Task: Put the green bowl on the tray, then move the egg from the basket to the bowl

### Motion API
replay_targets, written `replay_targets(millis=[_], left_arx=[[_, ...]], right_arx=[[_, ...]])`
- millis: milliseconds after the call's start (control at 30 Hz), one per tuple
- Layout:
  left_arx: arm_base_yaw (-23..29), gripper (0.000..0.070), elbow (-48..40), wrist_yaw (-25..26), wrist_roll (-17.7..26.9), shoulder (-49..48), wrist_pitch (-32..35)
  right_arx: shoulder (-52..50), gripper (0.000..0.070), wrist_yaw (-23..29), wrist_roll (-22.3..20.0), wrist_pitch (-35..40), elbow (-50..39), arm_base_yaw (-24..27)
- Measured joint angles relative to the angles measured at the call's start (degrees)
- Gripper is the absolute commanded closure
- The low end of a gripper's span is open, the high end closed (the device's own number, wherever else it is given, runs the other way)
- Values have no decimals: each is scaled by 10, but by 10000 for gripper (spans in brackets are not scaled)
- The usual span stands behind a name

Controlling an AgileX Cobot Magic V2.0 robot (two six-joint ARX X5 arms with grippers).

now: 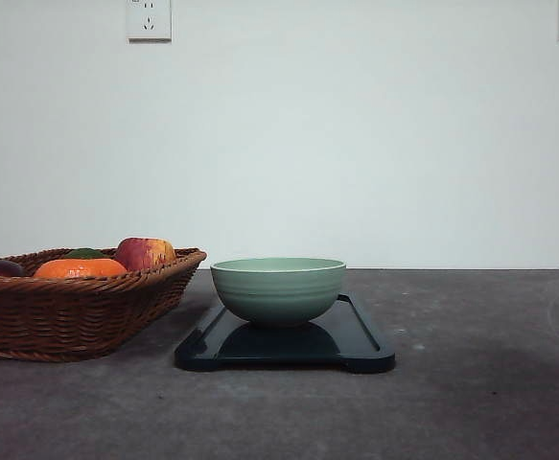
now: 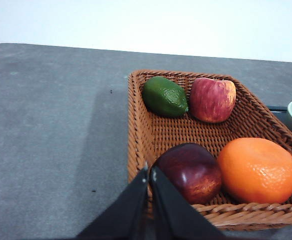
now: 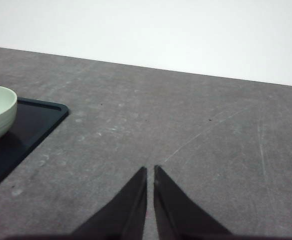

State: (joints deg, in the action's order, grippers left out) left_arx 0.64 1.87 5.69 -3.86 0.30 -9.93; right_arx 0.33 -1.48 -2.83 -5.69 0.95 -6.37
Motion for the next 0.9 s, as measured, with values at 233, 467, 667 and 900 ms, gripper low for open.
replay_targets(millis=[233, 467, 667, 900], left_arx=[[0, 700, 0, 0, 0, 0, 0], [0, 700, 0, 0, 0, 0, 0], [0, 700, 0, 0, 0, 0, 0], [0, 700, 0, 0, 0, 0, 0]], right_arx=[[0, 682, 0, 0, 0, 0, 0], [0, 682, 0, 0, 0, 0, 0], [0, 682, 0, 0, 0, 0, 0], [0, 682, 0, 0, 0, 0, 0]])
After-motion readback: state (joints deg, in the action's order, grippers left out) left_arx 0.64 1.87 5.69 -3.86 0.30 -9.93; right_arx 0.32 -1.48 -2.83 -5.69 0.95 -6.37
